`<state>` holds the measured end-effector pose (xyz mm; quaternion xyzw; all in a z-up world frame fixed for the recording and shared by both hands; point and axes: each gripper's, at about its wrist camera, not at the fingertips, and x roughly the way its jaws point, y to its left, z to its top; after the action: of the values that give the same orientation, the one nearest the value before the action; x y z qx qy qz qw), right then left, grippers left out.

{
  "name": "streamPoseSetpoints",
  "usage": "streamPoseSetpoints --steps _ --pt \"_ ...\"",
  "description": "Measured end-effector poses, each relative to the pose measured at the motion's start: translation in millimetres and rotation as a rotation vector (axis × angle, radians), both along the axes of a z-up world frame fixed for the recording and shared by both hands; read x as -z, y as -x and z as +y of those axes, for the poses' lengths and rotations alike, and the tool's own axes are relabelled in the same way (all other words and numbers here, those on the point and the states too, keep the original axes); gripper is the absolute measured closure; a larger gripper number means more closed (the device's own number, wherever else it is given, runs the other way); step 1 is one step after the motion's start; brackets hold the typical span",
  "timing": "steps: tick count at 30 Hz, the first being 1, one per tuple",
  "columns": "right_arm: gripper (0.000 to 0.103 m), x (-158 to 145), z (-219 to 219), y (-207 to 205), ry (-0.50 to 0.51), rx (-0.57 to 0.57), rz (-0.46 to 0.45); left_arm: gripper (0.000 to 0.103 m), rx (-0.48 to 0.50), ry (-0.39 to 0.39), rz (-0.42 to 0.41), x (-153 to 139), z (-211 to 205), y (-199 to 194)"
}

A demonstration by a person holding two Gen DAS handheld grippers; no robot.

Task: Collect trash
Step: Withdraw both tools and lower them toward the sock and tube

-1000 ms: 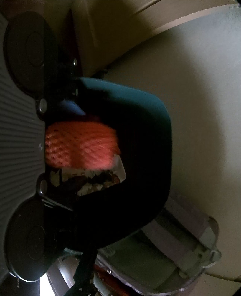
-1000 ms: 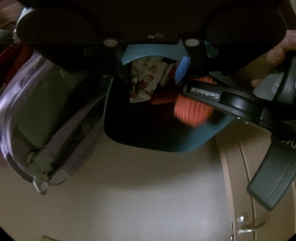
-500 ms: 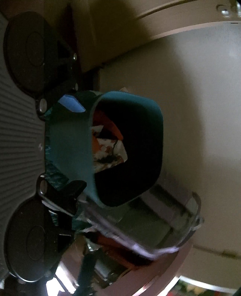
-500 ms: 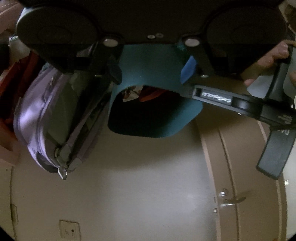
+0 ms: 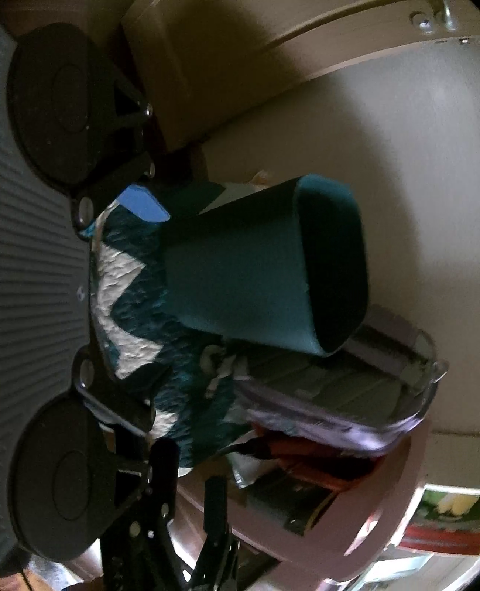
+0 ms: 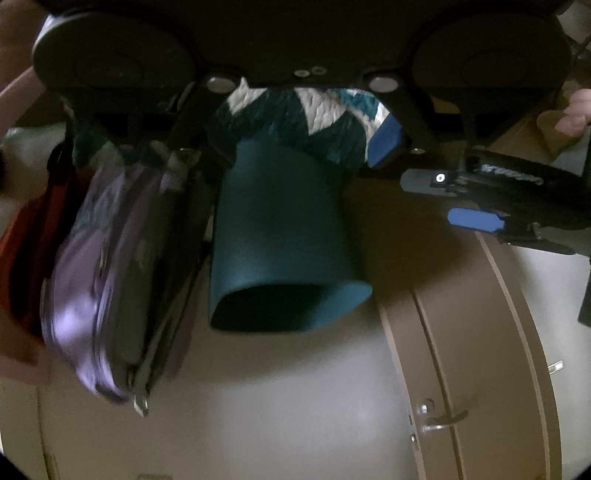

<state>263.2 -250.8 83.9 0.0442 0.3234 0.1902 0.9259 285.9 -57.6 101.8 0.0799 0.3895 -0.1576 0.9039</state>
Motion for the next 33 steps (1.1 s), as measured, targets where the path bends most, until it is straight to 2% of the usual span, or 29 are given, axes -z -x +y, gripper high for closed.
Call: streamPoseSetpoints --steps 2,4,11,21,24,28,33 --pt "0.024 17 -1 5 -0.018 0.004 0.019 0.002 0.022 0.007 0.009 13 1 8" --pt "0.024 39 0 8 -0.022 0.009 0.040 0.002 0.048 0.008 0.024 31 3 15" --pt "0.024 129 -2 -1 0.002 0.033 0.170 0.002 0.137 -0.007 0.175 119 11 11" --pt "0.024 299 13 -29 0.009 0.169 0.495 0.002 0.115 -0.078 0.406 282 36 -28" --pt "0.024 349 24 -32 -0.007 0.208 0.580 0.002 0.122 -0.123 0.431 329 37 -39" --pt "0.025 412 37 -36 -0.081 0.292 0.715 0.002 0.136 -0.167 0.456 384 38 -55" --pt "0.025 479 49 -40 -0.131 0.379 0.844 0.002 0.151 -0.197 0.534 459 39 -65"
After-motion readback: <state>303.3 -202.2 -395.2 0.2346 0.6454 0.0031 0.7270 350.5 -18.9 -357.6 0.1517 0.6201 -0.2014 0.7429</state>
